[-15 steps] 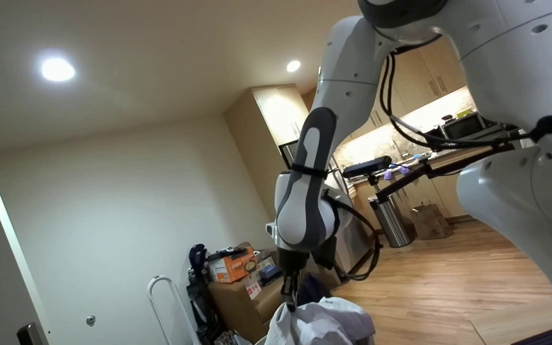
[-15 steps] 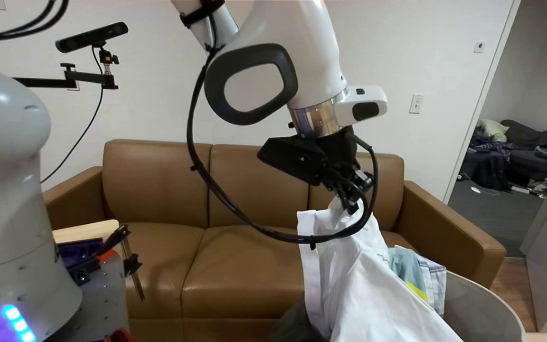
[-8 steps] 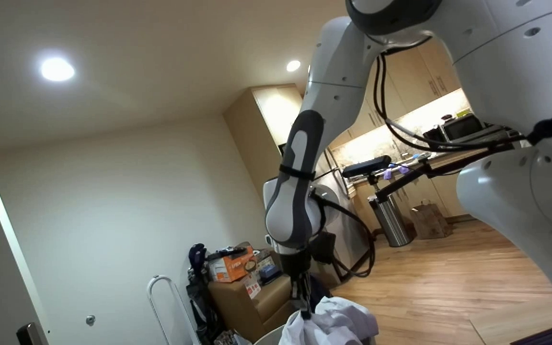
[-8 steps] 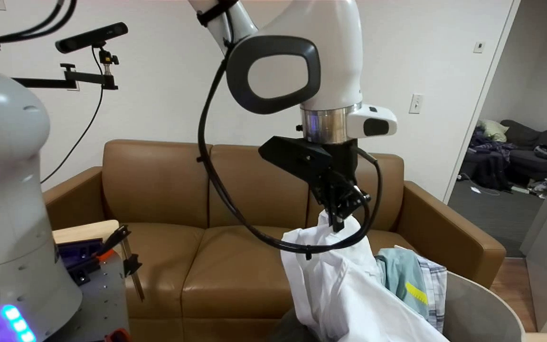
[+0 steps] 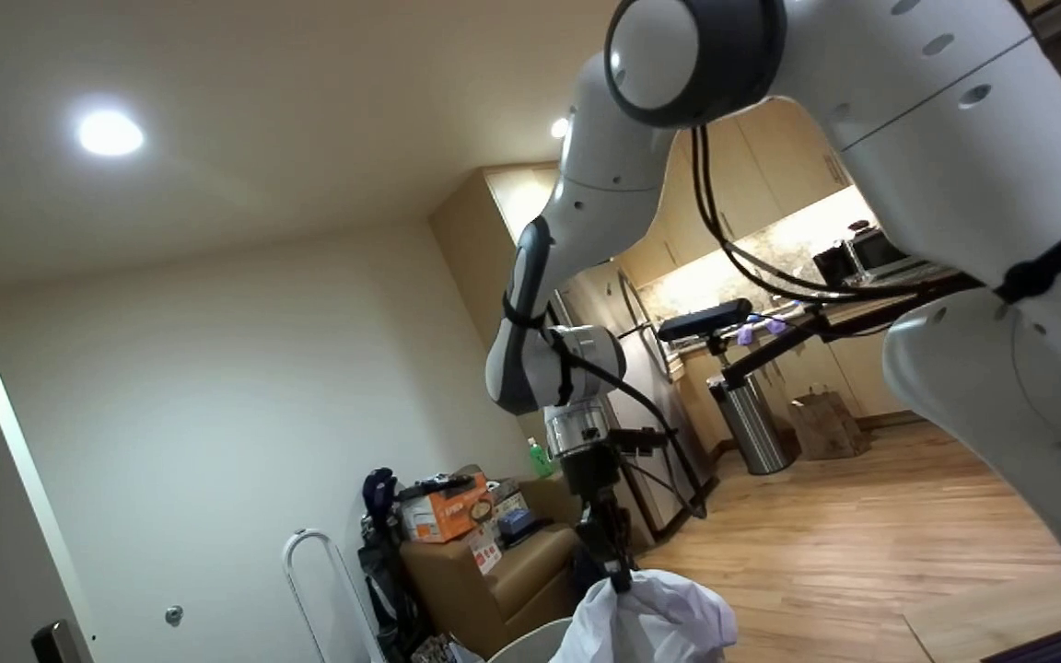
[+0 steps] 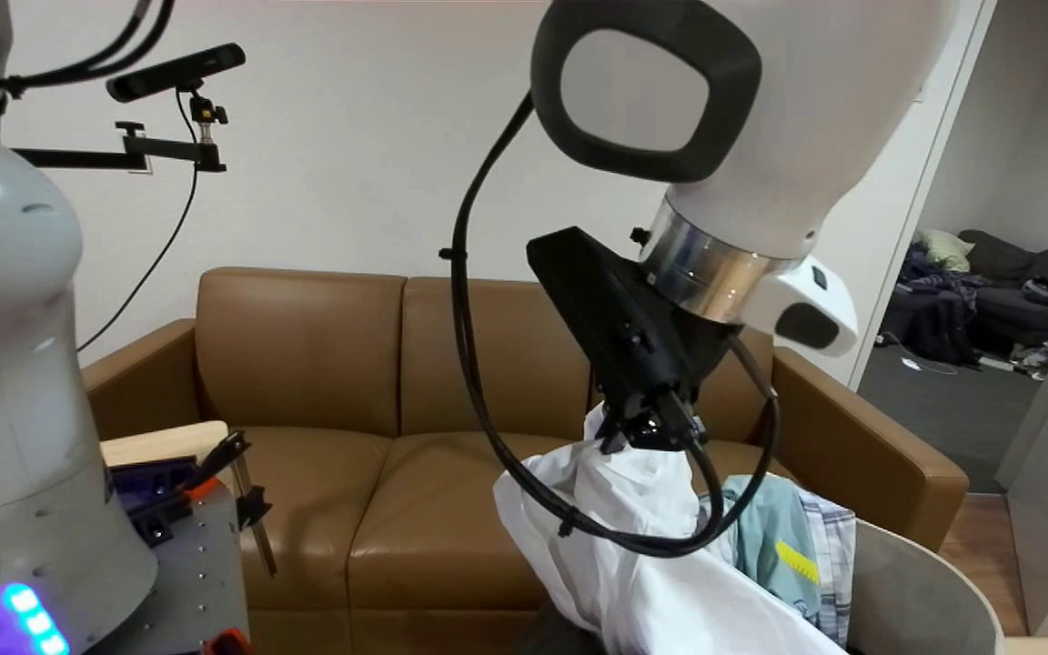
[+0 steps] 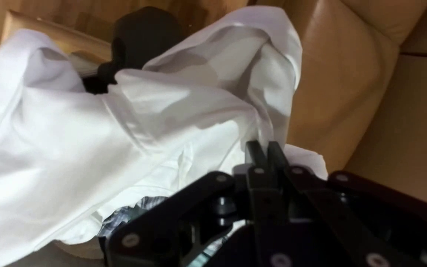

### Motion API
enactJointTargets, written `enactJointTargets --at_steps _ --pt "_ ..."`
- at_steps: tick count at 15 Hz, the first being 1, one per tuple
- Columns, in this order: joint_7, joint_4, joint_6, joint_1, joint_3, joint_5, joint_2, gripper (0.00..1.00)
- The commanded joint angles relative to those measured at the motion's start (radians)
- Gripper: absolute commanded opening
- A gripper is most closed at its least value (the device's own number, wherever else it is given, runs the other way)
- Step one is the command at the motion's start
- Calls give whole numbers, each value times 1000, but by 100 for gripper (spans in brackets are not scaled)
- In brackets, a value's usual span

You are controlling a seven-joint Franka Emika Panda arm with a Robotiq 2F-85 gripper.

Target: Put the white shirt in the basket

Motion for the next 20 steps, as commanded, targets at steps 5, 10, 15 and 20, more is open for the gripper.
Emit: enactJointTargets --at_steps 5,10,15,20 --pt "74 17 137 -288 327 4 34 4" --pt "97 32 377 -596 638 199 88 3" --pt "128 116 472 -785 797 310 271 2" --pt "131 223 390 -932 887 335 405 2"
